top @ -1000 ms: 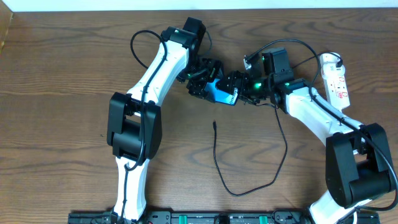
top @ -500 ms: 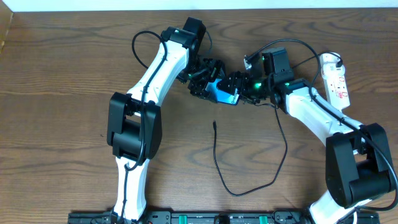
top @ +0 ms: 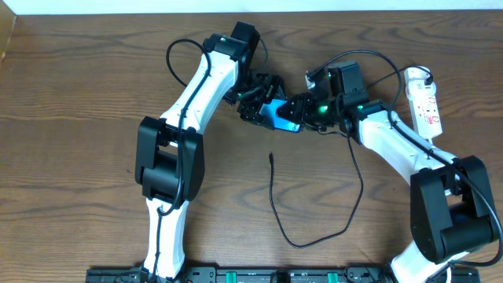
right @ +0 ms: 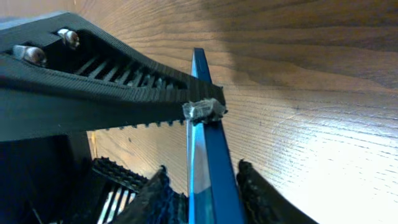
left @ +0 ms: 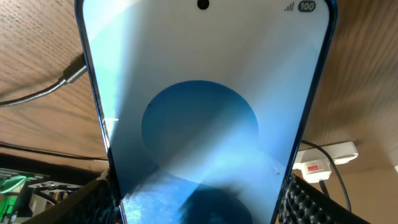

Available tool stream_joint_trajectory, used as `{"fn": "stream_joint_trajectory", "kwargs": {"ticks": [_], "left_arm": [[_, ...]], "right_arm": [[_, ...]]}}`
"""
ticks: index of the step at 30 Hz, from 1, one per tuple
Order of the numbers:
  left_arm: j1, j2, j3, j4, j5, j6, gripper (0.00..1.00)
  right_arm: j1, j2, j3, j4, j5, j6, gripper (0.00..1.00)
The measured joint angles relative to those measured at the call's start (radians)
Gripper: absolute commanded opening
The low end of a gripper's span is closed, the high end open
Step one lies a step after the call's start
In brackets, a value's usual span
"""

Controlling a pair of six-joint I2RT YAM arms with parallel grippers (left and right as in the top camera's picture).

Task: Plug charger to phone and switch on socket
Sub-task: 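Grasp the phone's top edge with the right gripper, then raise the phone between both grippers, bottom edge toward the left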

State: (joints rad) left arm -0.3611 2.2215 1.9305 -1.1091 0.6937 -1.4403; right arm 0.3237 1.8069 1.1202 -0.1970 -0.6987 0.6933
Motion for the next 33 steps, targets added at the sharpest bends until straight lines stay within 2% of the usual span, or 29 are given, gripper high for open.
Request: {"fn": "stream_joint_trajectory", "kwargs": {"ticks": [12,18,22,23,25,27,29,33], "left_arm": [[0.0,0.0,0.0,0.0,0.0,0.0,0.08],[0.0,0.0,0.0,0.002,0.0,0.0,0.07],[0.001,0.0,0.0,0.01,0.008,-0.004,0.08],[0.001,0.0,0.001,0.019,0.008,-0.003,0.12],[0.008,-0.001,0.004,0.024,-0.006,0.002,0.46],[0.013,-0.004,0.005,0.01,-0.006,0.005,0.71],[0.011,-0.006,0.005,0.007,-0.005,0.016,0.82],[0.002,-0.008,0.005,0.007,-0.004,0.06,0.88]], "right_arm": [[0.0,0.0,0.0,0.0,0.0,-0.001,0.15],[0.0,0.0,0.0,-0.001,0.0,0.012,0.02],[0.0,0.004,-0.001,-0.011,0.0,0.014,0.01],[0.002,0.004,-0.001,-0.016,-0.005,0.014,0.01],[0.008,0.005,-0.003,-0.027,-0.013,0.013,0.01],[0.011,0.008,-0.004,-0.014,-0.005,0.014,0.01],[0.007,0.008,-0.004,-0.01,0.002,0.014,0.01],[-0.021,0.008,-0.004,-0.01,0.009,0.014,0.01]]}}
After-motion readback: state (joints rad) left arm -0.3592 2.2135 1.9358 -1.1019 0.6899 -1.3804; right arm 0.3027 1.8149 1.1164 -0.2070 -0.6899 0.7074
